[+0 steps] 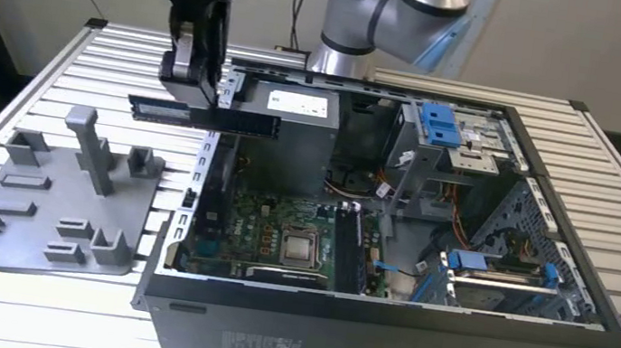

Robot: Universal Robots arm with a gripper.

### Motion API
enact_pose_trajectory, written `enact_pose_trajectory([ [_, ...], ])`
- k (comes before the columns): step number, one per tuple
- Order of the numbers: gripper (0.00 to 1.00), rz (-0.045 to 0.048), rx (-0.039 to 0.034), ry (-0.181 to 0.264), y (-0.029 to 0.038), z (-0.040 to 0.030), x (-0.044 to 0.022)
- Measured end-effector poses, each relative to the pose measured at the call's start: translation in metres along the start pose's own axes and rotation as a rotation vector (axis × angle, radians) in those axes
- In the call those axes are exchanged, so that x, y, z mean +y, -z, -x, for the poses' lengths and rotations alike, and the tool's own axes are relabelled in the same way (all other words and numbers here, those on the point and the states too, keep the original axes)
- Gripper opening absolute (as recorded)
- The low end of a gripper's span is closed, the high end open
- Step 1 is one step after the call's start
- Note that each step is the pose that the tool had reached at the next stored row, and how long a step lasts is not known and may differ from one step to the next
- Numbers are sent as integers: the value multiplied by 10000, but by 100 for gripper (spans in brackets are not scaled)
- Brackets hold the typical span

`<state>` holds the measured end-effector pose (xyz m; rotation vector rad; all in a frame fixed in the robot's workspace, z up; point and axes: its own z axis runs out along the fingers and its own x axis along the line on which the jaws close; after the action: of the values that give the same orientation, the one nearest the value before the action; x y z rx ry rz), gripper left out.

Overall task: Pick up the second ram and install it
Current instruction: 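Pick up the second ram and move it above second insertion slot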

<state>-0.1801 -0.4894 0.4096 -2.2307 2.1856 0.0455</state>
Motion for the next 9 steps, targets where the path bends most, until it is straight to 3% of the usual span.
enact_pose_trajectory([
  [9, 14, 35, 0, 0, 3, -6, -301],
])
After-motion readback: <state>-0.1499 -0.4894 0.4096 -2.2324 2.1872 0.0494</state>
